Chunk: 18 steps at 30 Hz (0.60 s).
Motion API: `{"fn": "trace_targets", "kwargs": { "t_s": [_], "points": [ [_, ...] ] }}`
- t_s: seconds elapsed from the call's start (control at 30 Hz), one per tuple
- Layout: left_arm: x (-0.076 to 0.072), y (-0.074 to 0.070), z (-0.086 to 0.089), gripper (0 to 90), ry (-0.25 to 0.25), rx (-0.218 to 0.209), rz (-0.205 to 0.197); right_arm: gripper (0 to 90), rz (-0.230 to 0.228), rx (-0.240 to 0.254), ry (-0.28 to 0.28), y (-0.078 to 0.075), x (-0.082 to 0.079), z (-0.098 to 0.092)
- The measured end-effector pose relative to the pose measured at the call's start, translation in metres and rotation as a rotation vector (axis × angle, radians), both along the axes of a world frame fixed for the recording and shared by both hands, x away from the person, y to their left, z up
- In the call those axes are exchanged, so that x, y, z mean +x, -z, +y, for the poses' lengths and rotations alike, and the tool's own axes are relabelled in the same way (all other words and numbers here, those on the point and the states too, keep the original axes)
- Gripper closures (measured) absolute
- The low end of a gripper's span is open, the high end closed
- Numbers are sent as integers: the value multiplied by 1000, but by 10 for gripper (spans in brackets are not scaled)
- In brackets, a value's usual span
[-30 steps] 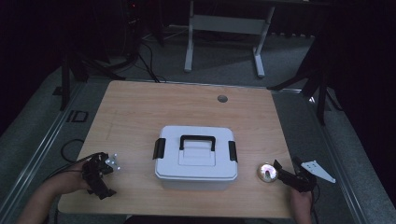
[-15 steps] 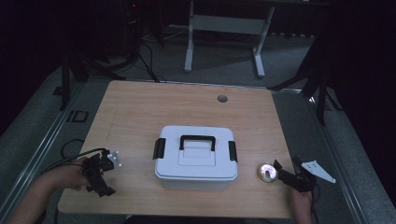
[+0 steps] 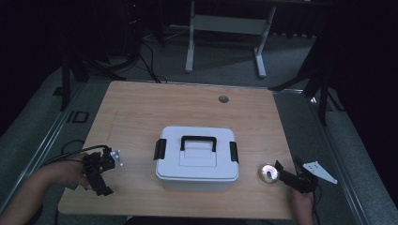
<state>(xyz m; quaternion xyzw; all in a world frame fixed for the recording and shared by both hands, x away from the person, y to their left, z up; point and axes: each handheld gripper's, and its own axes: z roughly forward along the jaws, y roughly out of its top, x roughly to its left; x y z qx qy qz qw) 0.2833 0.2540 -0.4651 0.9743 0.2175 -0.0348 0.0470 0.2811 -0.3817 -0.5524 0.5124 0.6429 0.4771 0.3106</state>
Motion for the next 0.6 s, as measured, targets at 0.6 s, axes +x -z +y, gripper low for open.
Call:
{"fn": "trace_targets", "kwargs": {
  "t_s": [0.6],
  "points": [
    [7, -51, -8, 120, 29, 13, -53, 121, -1, -1, -4, 0, 0, 0]
  ]
}}
